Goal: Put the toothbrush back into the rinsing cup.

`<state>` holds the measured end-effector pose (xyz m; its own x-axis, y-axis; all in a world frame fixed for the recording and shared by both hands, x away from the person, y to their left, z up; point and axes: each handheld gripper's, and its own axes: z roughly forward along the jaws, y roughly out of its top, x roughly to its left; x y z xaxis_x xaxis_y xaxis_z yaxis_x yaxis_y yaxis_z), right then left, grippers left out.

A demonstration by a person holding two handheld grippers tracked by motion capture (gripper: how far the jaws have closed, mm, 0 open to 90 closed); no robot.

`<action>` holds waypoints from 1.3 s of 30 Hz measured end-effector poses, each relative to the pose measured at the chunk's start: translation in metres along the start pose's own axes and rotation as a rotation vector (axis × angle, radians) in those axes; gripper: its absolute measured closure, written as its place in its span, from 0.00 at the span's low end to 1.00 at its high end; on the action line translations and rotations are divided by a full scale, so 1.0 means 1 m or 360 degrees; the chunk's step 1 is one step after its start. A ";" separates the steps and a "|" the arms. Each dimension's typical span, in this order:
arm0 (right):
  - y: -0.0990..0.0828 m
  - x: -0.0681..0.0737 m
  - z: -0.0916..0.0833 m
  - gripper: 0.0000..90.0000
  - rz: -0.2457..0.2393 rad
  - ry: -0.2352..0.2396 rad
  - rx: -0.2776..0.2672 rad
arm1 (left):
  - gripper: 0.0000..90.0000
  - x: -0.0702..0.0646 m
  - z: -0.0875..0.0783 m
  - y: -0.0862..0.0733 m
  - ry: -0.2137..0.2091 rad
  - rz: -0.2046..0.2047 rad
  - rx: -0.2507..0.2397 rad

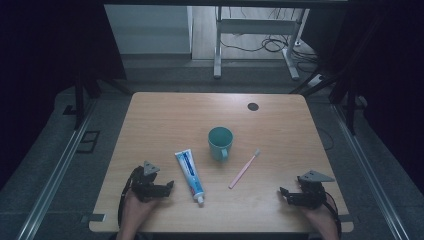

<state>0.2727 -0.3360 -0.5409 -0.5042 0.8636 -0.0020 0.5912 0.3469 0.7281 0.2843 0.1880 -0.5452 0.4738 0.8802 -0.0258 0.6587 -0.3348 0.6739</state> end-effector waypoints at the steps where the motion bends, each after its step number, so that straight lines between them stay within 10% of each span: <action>1: 0.000 0.000 0.000 0.17 0.0000 0.0000 0.0000 | 0.06 0.000 0.000 0.000 0.0000 0.0000 0.0000; 39: 0.015 0.004 -0.013 0.75 -0.0017 0.0105 0.0036 | 0.06 0.000 0.000 0.000 0.0000 0.0000 -0.0001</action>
<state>0.2717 -0.3325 -0.5208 -0.5506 0.8340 0.0361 0.5994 0.3649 0.7124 0.2843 0.1879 -0.5453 0.4736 0.8804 -0.0260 0.6585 -0.3343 0.6743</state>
